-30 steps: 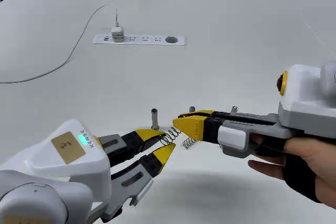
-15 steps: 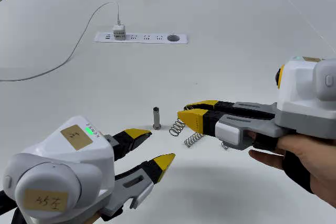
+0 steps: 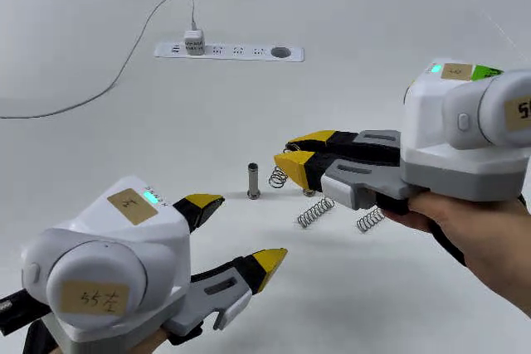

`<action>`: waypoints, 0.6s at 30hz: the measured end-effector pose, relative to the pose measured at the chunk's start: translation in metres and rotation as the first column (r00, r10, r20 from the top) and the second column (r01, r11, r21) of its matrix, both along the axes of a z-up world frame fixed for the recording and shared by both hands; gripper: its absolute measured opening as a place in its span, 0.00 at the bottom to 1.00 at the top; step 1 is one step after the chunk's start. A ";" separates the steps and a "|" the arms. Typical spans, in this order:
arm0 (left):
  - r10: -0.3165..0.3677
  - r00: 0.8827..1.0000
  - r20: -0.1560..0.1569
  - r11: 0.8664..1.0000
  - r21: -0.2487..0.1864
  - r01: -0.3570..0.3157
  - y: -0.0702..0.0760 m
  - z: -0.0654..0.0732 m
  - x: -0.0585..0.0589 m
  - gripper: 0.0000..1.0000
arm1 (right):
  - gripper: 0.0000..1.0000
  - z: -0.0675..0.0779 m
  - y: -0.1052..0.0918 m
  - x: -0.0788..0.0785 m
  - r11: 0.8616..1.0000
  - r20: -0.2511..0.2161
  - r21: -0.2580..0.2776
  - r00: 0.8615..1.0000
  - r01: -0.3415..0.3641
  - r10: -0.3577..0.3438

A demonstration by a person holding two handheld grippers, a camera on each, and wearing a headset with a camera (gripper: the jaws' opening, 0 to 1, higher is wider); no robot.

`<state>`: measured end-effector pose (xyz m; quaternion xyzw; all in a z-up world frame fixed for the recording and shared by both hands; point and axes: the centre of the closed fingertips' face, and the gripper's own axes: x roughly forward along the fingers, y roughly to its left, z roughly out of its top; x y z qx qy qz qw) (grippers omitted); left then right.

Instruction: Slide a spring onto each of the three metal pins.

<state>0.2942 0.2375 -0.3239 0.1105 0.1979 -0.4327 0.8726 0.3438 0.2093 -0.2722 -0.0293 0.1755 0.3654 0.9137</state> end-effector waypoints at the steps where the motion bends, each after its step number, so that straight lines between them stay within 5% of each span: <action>1: 0.004 1.000 -0.004 1.000 0.000 -0.004 0.000 -0.001 0.000 0.53 | 0.12 -0.001 0.001 0.002 1.000 0.009 -0.014 1.000 -0.004 0.005; 11: 0.009 0.999 -0.034 1.000 -0.005 -0.010 0.001 -0.009 0.000 0.63 | 0.12 -0.009 0.004 0.023 0.996 0.066 -0.089 0.998 0.016 -0.010; 18: 0.015 0.999 -0.037 1.000 -0.019 -0.015 0.001 -0.009 0.001 0.69 | 0.12 -0.017 0.006 0.034 0.995 0.066 -0.098 0.998 0.025 -0.018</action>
